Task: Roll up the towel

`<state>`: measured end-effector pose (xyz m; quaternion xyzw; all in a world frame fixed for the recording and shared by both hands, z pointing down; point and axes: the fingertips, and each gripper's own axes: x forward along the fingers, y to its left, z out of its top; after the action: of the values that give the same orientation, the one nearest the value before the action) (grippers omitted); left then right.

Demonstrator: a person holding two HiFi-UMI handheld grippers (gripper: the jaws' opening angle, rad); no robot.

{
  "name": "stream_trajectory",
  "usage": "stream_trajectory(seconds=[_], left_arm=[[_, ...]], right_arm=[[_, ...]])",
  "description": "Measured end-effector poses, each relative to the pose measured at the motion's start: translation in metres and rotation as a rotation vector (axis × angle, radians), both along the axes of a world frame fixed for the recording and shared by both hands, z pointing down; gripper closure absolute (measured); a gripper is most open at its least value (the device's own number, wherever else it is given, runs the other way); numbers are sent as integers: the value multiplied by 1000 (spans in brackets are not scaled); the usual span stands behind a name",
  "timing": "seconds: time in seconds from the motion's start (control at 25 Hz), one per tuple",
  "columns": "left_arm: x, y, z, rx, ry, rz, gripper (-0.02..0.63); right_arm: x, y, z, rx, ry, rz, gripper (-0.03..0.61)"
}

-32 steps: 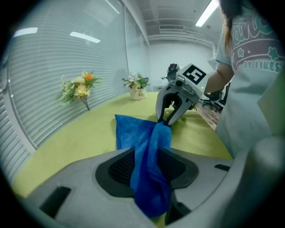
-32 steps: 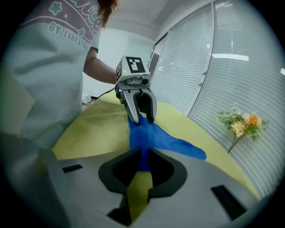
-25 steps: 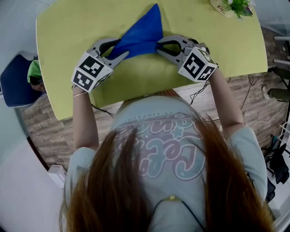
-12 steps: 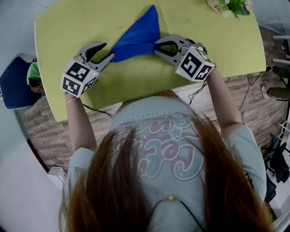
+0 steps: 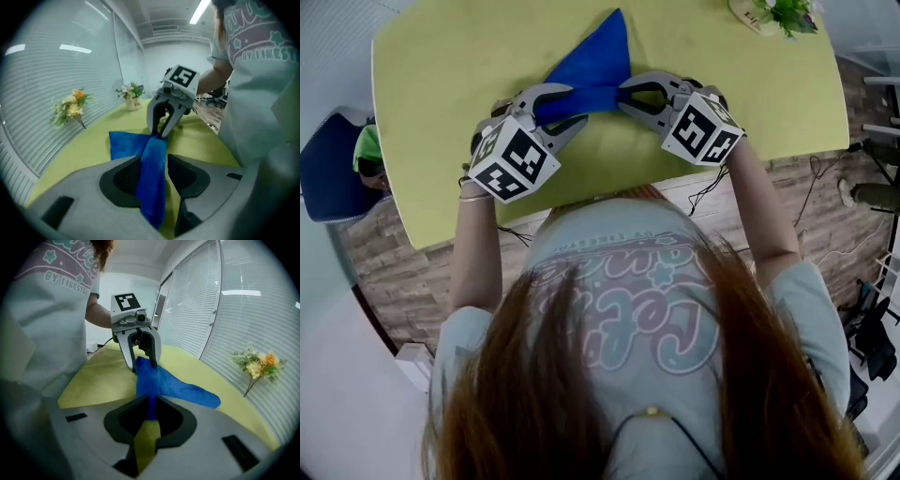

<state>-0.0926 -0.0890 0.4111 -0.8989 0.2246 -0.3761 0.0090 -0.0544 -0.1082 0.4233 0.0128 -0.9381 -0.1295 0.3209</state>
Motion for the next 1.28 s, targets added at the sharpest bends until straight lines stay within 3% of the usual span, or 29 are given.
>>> stream_trajectory(seconds=[0.28,0.72,0.96,1.08,1.28], left_arm=[[-7,-1,19,-20,-86,1,436],[-12,1,25,-9,-71,-38,457],[-11,2,25,-16,-68,-44,457],[-11,3,26,-14,-67,-48,457],[-11,2,26,-15,-76,-41,457]], right_arm=[[-1,0,-2,-10,-10,9,522],[2,-1,-3,-72,-29,50,511],[6,-5,-22,39,-7,36,428],[-2,10,-29,91,-9,-28,411],[-7,22,-3,159,121,-93,393]])
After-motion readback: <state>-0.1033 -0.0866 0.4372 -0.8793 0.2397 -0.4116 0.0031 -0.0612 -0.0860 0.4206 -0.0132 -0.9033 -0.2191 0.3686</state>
